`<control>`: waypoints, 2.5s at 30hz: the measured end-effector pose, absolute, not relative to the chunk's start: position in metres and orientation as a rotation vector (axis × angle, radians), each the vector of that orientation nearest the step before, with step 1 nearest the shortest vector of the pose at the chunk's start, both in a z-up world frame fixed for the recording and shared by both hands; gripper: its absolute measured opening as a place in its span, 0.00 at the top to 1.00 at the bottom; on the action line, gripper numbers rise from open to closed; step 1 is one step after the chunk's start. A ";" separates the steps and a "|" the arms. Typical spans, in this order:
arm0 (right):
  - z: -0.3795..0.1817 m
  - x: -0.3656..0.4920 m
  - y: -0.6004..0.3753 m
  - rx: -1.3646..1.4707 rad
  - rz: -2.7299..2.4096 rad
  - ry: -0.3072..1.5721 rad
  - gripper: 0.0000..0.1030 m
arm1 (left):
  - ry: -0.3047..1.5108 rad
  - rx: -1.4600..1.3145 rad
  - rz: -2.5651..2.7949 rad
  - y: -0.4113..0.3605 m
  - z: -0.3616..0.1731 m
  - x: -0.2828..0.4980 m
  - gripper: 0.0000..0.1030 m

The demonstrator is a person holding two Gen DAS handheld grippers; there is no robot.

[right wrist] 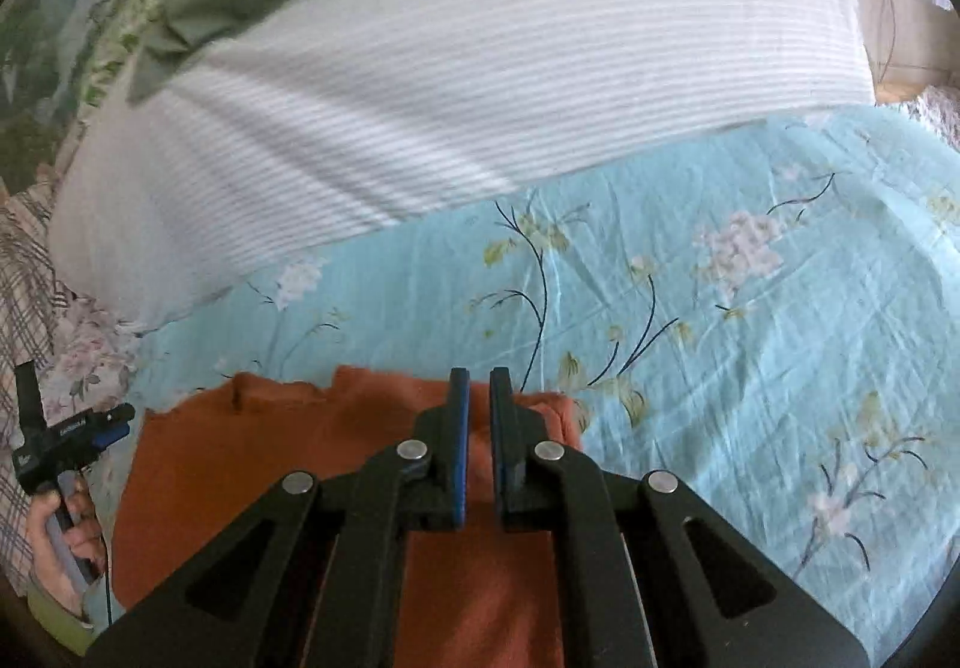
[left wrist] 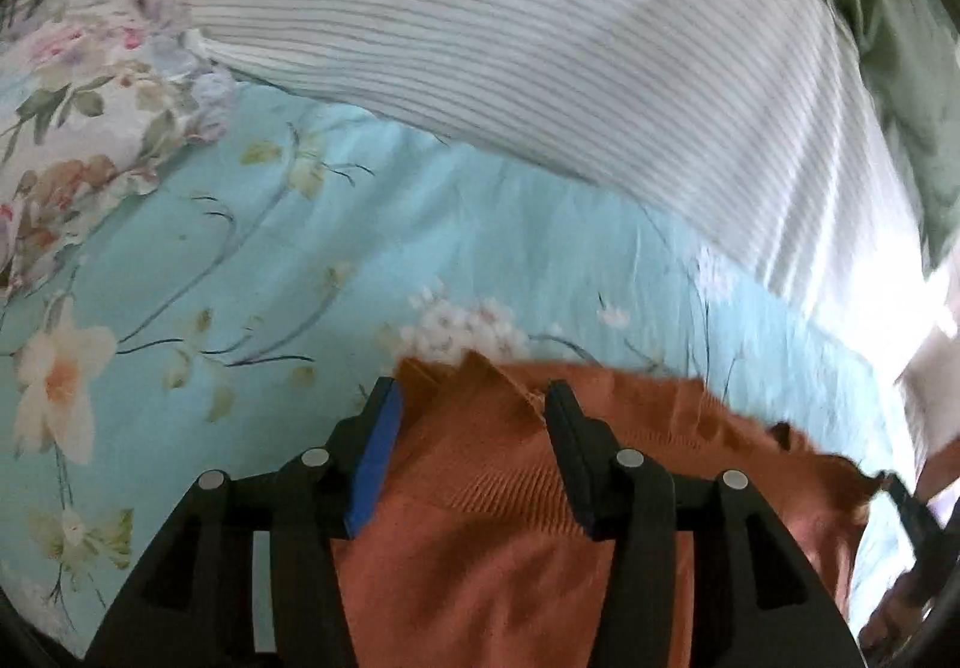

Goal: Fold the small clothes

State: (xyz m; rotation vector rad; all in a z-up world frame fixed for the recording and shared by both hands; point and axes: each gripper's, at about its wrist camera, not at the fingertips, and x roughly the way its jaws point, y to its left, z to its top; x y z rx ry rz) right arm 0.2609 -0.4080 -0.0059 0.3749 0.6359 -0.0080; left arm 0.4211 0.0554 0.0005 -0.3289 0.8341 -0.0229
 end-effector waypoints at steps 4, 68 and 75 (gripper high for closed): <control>-0.004 0.237 -0.389 0.356 0.036 0.622 0.93 | 0.796 -0.351 0.005 0.070 0.006 0.397 0.41; -0.064 0.198 -0.346 0.738 0.482 0.894 0.34 | 0.646 0.170 -0.267 -0.152 -0.032 0.222 0.93; -0.079 0.265 -0.296 0.754 0.637 1.020 0.24 | 0.635 0.264 -0.295 -0.168 -0.051 0.209 0.93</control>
